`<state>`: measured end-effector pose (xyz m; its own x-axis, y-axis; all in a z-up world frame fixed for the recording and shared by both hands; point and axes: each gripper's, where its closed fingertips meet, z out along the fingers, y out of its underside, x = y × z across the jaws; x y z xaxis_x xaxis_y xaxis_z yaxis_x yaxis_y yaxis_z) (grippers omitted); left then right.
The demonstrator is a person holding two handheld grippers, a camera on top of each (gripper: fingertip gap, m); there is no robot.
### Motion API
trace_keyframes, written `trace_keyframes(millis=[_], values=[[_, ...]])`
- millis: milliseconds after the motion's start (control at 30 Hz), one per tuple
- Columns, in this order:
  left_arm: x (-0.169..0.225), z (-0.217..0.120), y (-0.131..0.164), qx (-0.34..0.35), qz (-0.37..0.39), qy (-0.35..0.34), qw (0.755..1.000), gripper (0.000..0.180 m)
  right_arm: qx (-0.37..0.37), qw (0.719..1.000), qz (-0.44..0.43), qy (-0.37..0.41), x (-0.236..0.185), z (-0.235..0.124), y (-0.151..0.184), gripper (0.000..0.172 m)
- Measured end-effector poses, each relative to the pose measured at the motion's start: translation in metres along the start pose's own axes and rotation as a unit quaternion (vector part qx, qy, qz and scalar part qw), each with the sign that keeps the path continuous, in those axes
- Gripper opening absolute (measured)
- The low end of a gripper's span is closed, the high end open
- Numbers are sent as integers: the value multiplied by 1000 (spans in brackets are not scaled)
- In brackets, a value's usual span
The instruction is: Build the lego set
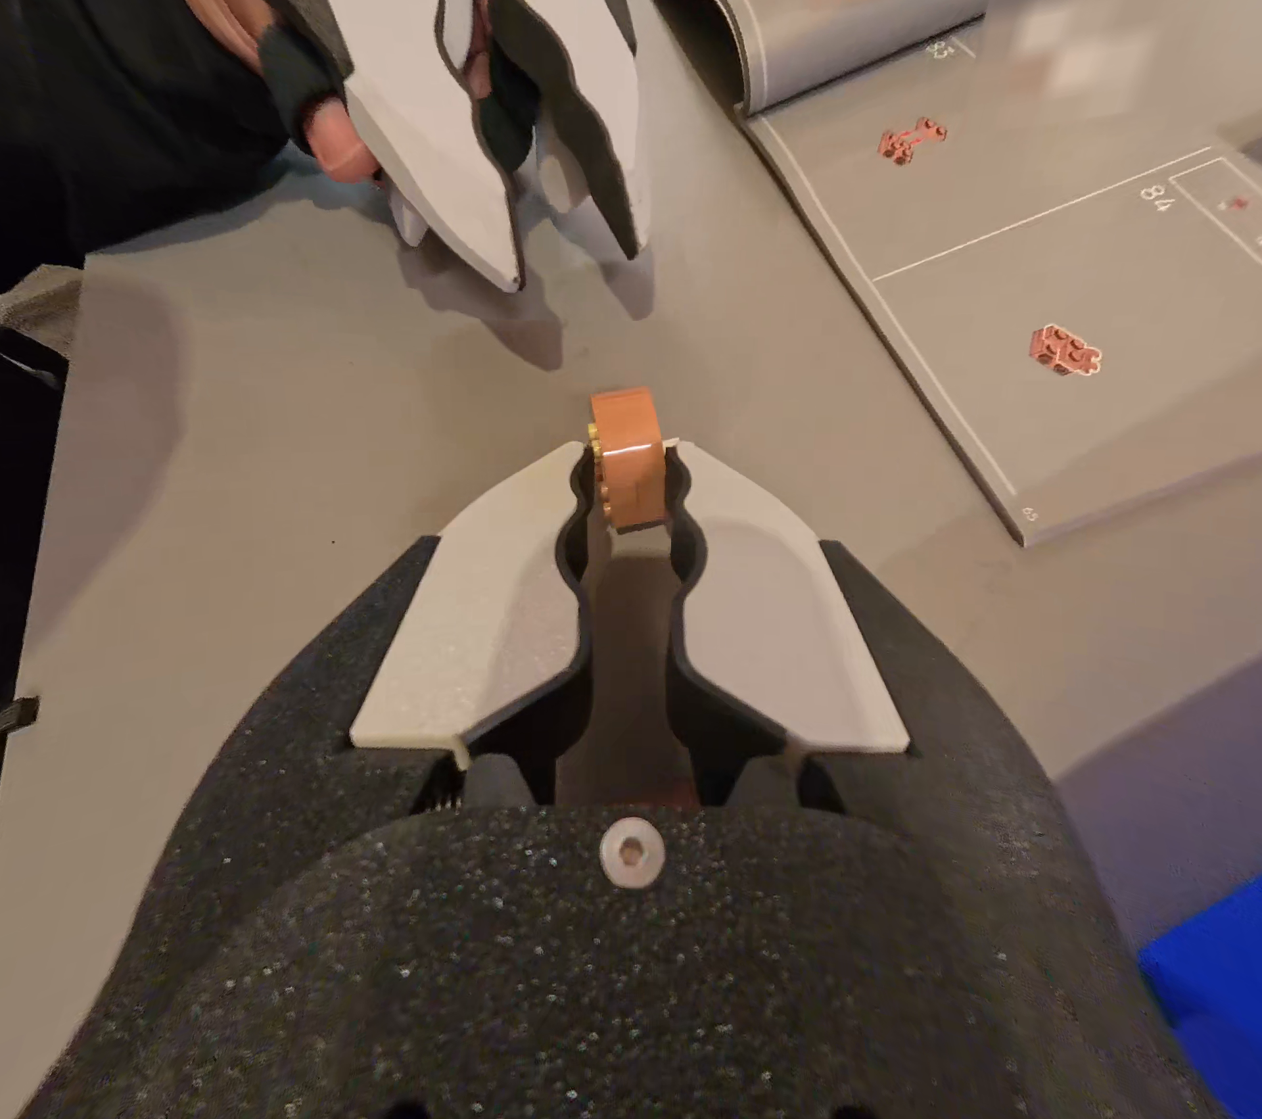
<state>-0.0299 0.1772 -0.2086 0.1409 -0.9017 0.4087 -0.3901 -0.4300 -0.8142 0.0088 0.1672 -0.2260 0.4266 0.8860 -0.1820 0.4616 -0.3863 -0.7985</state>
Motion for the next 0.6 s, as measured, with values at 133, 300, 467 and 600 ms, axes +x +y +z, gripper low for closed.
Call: trace_keyframes(millis=[133,300,467,600], values=[[2,2,4,-14,19,-6,1000,34,-18,1000,-6,7,0,2,6,20],[2,2,5,-20,34,-12,999,34,-27,999,-20,8,-2,4,9,20],[1,2,2,-11,58,-22,998,34,-3,1000,-24,0,-4,0,4,29],[3,-2,-13,37,90,-30,995,34,37,999,-25,-8,-6,-7,-3,32]])
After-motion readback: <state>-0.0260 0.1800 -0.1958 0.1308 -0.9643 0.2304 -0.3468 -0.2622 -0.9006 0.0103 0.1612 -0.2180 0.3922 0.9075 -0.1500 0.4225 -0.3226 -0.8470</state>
